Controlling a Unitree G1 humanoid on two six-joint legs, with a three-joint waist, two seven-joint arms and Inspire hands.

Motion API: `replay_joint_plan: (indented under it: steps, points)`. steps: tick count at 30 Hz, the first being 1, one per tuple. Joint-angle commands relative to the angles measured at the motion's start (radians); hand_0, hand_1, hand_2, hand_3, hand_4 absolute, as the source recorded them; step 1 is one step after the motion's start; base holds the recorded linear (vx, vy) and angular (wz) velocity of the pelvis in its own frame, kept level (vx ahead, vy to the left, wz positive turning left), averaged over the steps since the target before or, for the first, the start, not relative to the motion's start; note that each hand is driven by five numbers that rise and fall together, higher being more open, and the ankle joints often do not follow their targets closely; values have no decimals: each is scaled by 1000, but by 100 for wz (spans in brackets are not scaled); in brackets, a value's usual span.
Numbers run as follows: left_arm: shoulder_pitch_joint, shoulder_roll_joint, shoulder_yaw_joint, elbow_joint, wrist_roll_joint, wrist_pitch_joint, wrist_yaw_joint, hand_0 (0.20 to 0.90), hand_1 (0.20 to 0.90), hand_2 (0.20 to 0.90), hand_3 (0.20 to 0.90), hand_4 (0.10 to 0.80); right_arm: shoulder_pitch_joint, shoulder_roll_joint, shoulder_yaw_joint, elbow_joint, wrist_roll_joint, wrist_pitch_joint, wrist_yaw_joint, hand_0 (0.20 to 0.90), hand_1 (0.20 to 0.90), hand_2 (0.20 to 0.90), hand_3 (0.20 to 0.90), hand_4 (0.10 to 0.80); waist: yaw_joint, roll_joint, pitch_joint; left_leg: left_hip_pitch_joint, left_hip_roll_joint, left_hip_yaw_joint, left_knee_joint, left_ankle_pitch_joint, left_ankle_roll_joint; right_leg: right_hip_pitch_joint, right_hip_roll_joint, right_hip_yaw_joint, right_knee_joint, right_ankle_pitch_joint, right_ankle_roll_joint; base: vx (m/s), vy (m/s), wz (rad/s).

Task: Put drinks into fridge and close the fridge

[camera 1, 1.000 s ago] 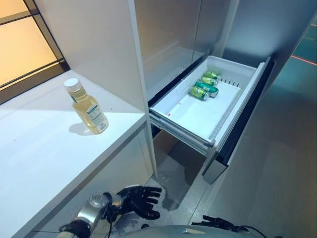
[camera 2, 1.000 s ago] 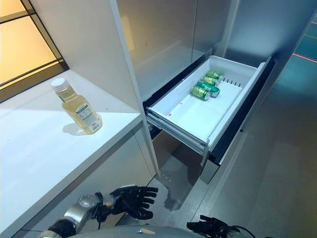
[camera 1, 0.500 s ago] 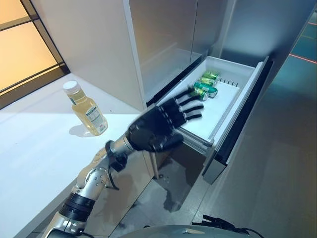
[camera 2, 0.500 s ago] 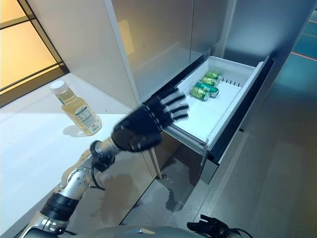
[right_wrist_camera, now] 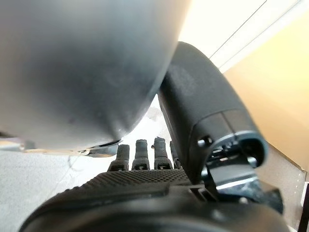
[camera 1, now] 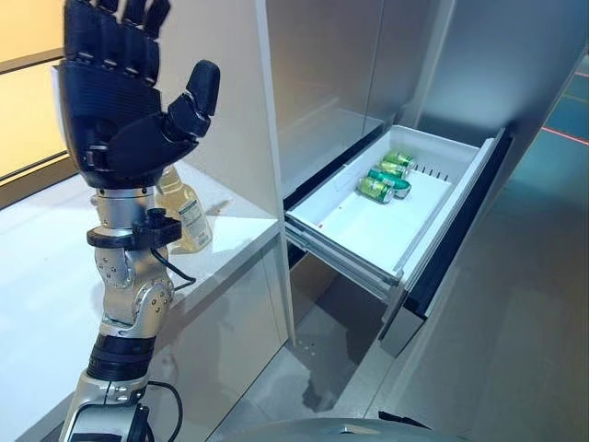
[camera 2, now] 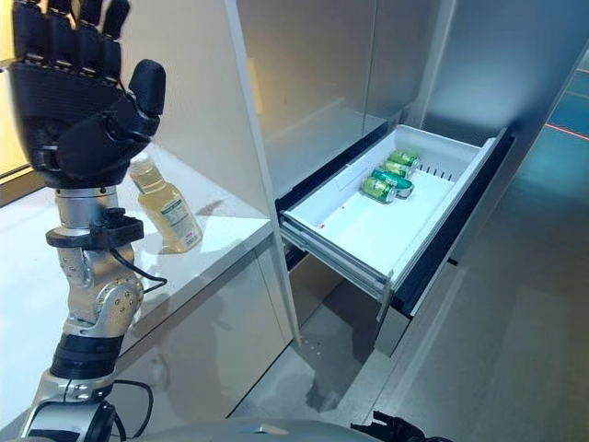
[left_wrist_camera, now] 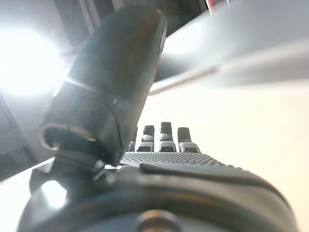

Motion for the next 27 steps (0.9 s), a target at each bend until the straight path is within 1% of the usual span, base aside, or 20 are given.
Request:
replay_joint_plan:
  steps: [1, 5, 7, 8, 10, 13, 16, 20, 23, 27]
  points:
    - [-123, 59, 53, -33, 130, 4, 127, 900, 900, 900, 900, 800, -22, 28, 44, 35, 12, -5, 10, 900, 900, 900, 900, 800, 4, 29, 8, 32, -45, -4, 7, -144, 48, -78, 62, -16, 98, -61, 1, 0, 0, 0]
    - [-115, 68, 54, -17, 125, 41, 141, 900, 900, 900, 900, 800, -27, 26, 45, 30, 12, 4, 10, 900, 900, 900, 900, 800, 10, 27, 12, 32, -44, -4, 9, -141, 47, -78, 62, -19, 103, -63, -1, 0, 0, 0]
    - [-105, 72, 48, 1, 144, 70, 176, 900, 900, 900, 900, 800, -33, 23, 45, 24, 16, 13, 10, 900, 900, 900, 900, 800, 14, 26, 15, 32, -45, -5, 10, -140, 47, -77, 63, -21, 105, -63, -2, 0, 0, 0]
    - [-104, 72, 47, 2, 148, 75, 182, 900, 900, 900, 900, 800, -33, 23, 45, 23, 15, 15, 10, 900, 900, 900, 900, 800, 14, 26, 15, 32, -45, -5, 10, -140, 47, -76, 63, -21, 105, -63, -2, 0, 0, 0]
    - [-90, 78, 44, 48, 176, 91, 240, 900, 900, 900, 900, 800, -39, 19, 42, 17, 15, 26, 8, 900, 900, 900, 900, 800, 16, 26, 18, 33, -46, -4, 11, -140, 47, -76, 62, -21, 108, -64, -1, 0, 0, 0]
    - [-74, 77, 49, 77, 197, 109, 277, 900, 900, 900, 900, 800, -45, 16, 37, 13, 12, 38, 10, 900, 900, 900, 900, 800, 18, 25, 20, 33, -45, -1, 12, -139, 46, -76, 61, -22, 110, -65, -1, 0, 0, 0]
    - [-55, 70, 50, 112, 197, 117, 324, 900, 900, 900, 900, 800, -46, 10, 32, 8, 12, 45, 11, 900, 900, 900, 900, 800, 20, 24, 22, 34, -45, 0, 13, -139, 45, -75, 61, -23, 110, -65, -1, 0, 0, 0]
    - [-41, 56, 47, 134, 213, 129, 350, 900, 900, 900, 900, 800, -48, 10, 27, 2, 10, 55, 10, 900, 900, 900, 900, 800, 21, 22, 25, 34, -45, 1, 14, -137, 44, -74, 60, -25, 111, -64, 0, 0, 0, 0]
    - [-31, 47, 41, 158, 255, 138, 386, 900, 900, 900, 900, 800, -49, 9, 26, -2, 10, 59, 11, 900, 900, 900, 900, 800, 20, 21, 27, 34, -44, 4, 16, -137, 44, -75, 60, -25, 112, -64, 0, -2, 6, 3]
    - [-30, 52, 40, 184, 306, 155, 410, 900, 900, 900, 900, 800, -48, 10, 23, -4, 1, 61, 11, 900, 900, 900, 900, 800, 17, 22, 28, 36, -45, 9, 16, -138, 44, -74, 60, -22, 113, -64, 1, 0, 2, 1]
